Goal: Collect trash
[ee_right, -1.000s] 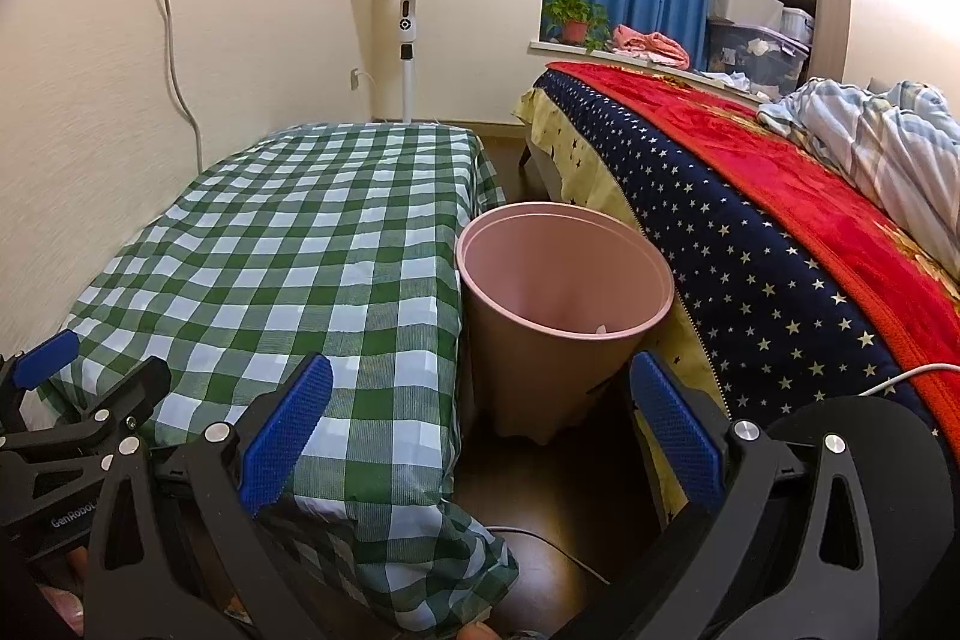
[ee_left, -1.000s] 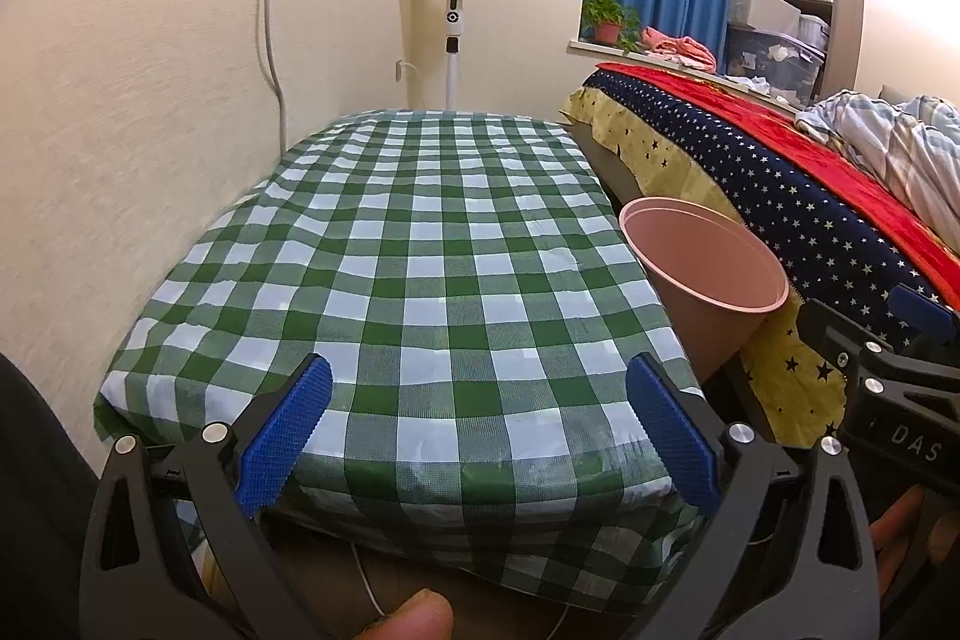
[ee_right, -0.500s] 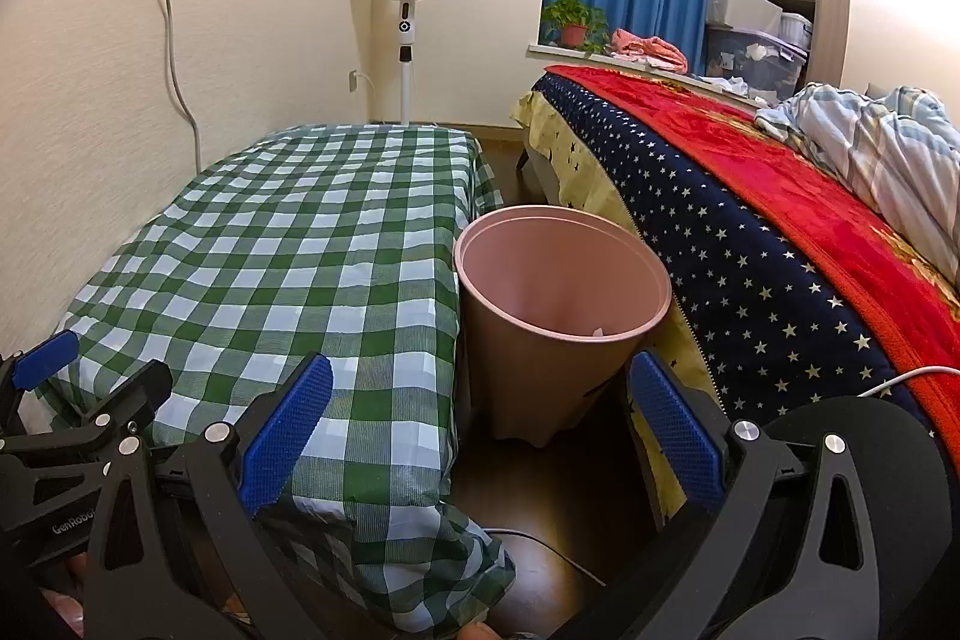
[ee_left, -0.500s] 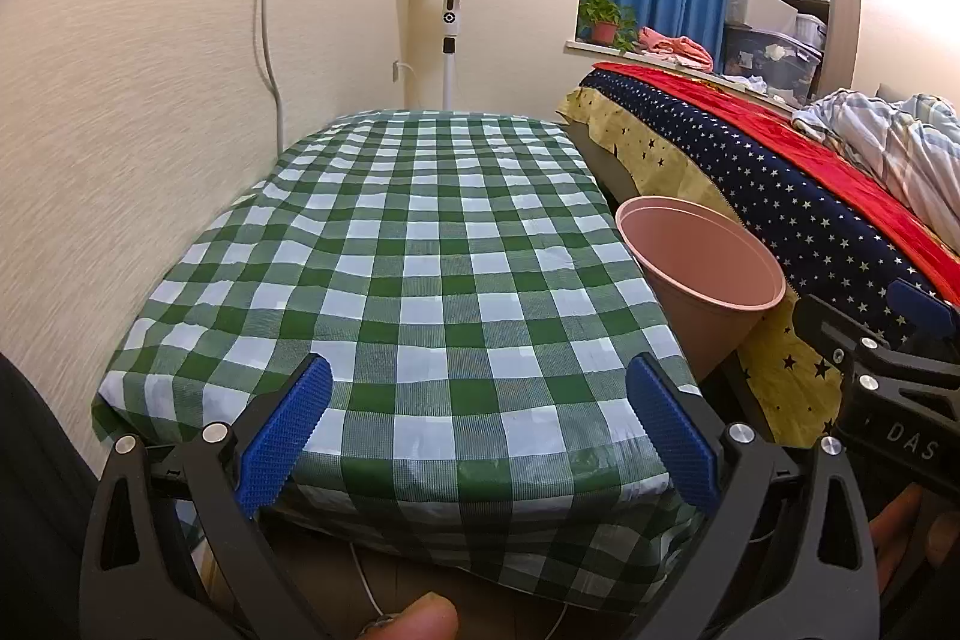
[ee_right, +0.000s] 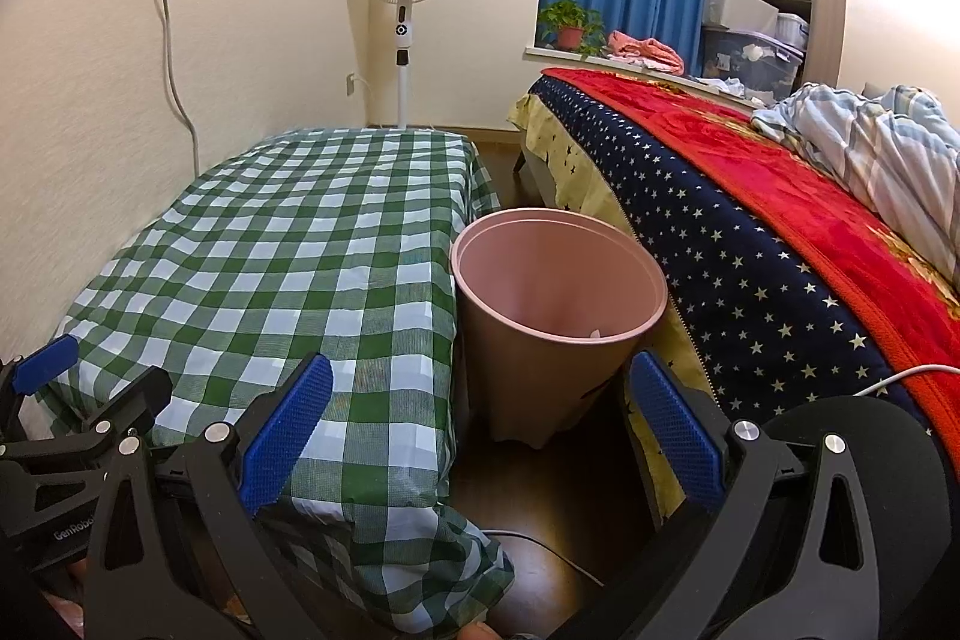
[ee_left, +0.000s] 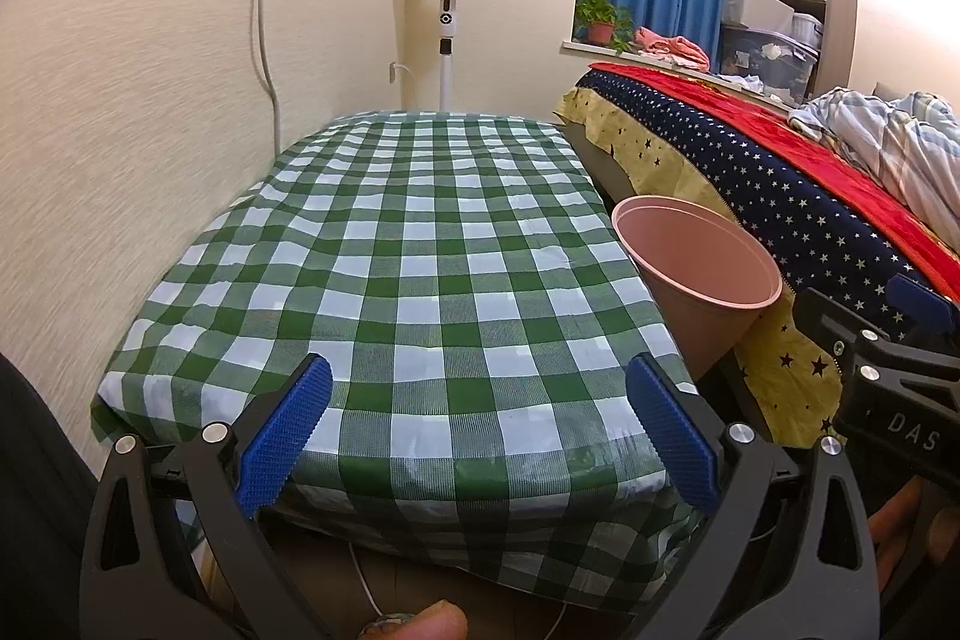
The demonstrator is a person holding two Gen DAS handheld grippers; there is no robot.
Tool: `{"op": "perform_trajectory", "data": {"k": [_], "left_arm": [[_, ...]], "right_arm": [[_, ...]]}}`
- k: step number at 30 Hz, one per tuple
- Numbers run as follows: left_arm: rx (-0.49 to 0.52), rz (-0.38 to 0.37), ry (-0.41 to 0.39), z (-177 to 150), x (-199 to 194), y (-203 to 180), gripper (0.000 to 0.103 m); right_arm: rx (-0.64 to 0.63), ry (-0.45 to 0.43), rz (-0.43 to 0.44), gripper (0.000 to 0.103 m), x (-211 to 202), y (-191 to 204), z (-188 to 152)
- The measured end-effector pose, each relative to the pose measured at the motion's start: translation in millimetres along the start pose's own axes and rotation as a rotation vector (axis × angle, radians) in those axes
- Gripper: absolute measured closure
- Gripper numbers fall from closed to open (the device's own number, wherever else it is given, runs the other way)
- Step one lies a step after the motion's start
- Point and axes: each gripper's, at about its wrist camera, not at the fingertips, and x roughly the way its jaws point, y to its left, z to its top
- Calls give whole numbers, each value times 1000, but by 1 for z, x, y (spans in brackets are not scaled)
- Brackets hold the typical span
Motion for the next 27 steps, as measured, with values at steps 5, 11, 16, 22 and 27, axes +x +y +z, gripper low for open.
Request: {"op": "perform_trajectory", "data": {"k": [5, 11, 16, 22, 27], "left_arm": [[-1, -1, -1, 0, 0, 0, 8], [-2, 0, -1, 0, 0, 0, 8], [-4, 0, 0, 0, 0, -1, 8], [-4, 3, -7, 0, -2, -5, 8], [-5, 4, -9, -1, -2, -4, 8]], "right_arm": [[2, -1, -1, 5, -1, 0, 0], [2, 0, 0, 5, 0, 0, 0], [1, 0, -1, 5, 0, 0, 0], [1, 0, 0, 5, 0, 0, 0], [1, -1, -1, 5, 0, 0, 0]]}}
